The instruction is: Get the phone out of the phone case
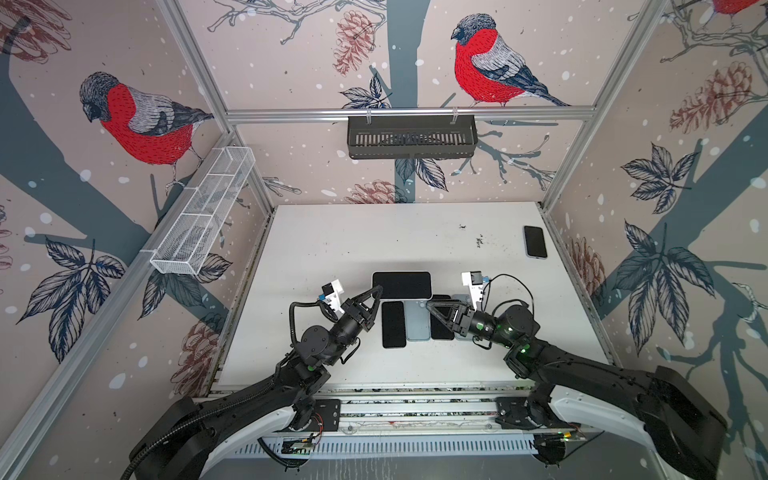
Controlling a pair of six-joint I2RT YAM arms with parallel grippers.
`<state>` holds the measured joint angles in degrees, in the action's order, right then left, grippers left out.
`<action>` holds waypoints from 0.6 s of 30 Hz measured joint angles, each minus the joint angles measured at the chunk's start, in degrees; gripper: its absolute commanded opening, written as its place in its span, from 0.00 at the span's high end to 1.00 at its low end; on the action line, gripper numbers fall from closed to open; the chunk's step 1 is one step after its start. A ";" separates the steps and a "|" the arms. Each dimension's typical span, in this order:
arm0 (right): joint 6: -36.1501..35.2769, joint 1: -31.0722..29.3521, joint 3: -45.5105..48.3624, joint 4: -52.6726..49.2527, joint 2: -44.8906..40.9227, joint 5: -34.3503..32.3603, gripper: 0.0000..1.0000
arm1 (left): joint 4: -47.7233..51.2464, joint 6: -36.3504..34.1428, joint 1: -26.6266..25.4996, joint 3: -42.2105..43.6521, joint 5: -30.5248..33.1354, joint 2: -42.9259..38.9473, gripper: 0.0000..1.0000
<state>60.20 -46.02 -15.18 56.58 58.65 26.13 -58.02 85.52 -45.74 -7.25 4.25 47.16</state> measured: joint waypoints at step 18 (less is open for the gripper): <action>1.38 1.44 -0.46 2.60 2.97 1.25 0.77 | -0.37 -0.57 -0.13 0.79 -0.33 -1.40 1.00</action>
<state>61.58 -44.58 -15.64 59.18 61.63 27.38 -58.39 84.95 -45.87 -6.46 3.92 45.76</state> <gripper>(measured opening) 0.230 0.123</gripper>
